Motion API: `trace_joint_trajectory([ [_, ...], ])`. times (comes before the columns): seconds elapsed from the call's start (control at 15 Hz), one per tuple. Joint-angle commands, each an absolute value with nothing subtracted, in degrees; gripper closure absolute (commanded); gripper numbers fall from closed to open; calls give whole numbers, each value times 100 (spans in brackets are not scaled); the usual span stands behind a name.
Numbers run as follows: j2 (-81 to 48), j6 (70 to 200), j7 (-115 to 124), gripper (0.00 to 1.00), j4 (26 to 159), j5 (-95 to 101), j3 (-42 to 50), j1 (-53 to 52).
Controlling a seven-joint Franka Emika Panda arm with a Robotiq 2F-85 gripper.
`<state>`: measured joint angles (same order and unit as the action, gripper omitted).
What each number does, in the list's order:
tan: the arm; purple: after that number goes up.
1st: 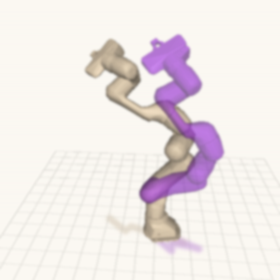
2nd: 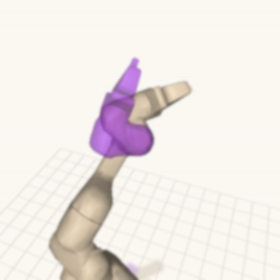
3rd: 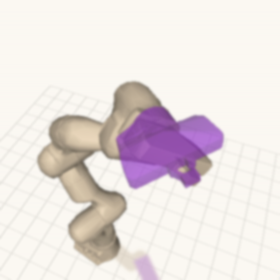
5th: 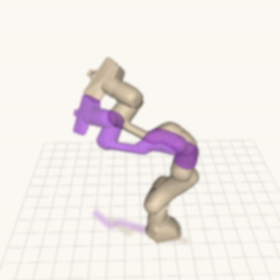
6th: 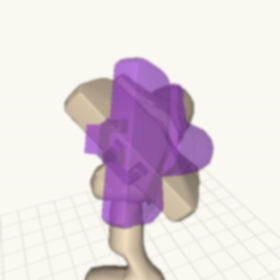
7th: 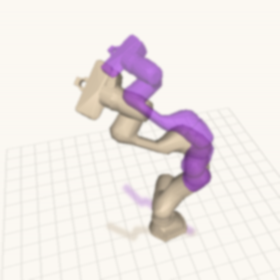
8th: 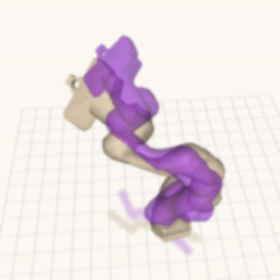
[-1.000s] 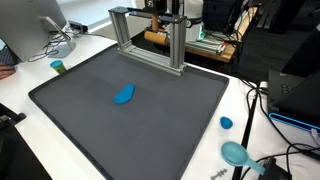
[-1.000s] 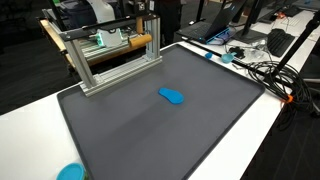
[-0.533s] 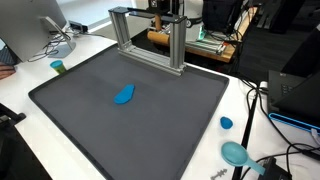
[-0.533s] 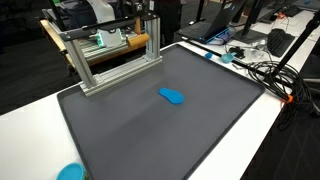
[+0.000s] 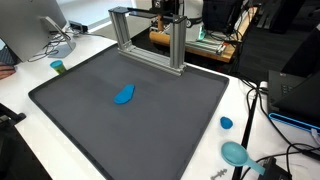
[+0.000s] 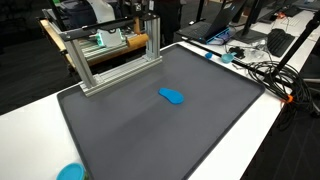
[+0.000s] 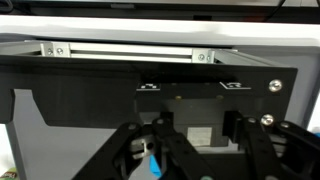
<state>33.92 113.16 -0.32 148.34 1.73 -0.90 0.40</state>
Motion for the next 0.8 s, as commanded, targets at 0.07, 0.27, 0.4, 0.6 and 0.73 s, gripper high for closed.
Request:
trace_joint_trajectory([
  [0.07, 3670, 11241, 0, 8, 14961, 4, -61, -55],
  [0.27, 3739, 11211, 15, 0, 14948, -7, -55, -49],
  [0.4, 3836, 11056, 91, 0, 14851, 21, -57, 1],
  [0.6, 4169, 10880, 221, 0, 14789, 51, -34, 67],
  [0.73, 4543, 11057, 126, 0, 14848, 69, 29, 75],
])
